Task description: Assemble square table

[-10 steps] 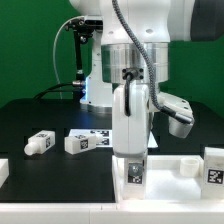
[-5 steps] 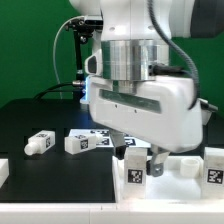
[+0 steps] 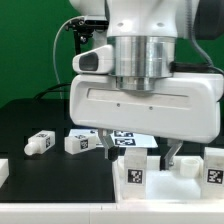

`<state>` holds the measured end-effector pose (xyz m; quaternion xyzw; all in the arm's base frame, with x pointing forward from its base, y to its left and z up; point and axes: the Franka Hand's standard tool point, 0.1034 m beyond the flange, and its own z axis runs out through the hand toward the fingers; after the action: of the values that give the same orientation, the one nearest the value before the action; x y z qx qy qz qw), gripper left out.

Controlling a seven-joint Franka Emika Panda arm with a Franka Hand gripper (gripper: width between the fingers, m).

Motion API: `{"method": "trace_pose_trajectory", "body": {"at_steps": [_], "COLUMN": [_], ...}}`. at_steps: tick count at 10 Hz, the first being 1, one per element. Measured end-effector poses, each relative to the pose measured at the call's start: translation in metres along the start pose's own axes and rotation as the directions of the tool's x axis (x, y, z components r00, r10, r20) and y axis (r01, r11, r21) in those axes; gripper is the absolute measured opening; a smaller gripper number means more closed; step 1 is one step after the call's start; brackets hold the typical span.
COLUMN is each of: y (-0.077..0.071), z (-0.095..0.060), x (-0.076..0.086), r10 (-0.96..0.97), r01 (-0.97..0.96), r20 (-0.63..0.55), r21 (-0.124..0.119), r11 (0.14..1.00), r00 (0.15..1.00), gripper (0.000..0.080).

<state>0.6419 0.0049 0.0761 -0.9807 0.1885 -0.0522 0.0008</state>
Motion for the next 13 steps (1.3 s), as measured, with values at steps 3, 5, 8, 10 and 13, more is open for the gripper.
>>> {"method": "trace_pose_trajectory", "body": {"at_steps": [3, 5, 8, 10, 13], "y": [-0.003, 0.006, 0.011, 0.012, 0.013], "z": [0.005, 0.005, 0.006, 0.004, 0.005], "x": [-0.006, -0.003, -0.005, -0.005, -0.005], "r10": [0.002, 0.059, 0.228, 0.234, 0.216], "r01": [-0.002, -0.059, -0.228, -0.235, -0.216], "r20": [-0.005, -0.008, -0.001, -0.018, -0.016], "r21": [-0.002, -0.01, -0.024, -0.041, -0.043], "r11": [1.0, 0.998, 0.973, 0.971, 0.975], "r00": [1.0, 0.998, 0.974, 0.972, 0.976], "gripper": [0.0511, 0.0376, 0.03, 0.03, 0.03]}}
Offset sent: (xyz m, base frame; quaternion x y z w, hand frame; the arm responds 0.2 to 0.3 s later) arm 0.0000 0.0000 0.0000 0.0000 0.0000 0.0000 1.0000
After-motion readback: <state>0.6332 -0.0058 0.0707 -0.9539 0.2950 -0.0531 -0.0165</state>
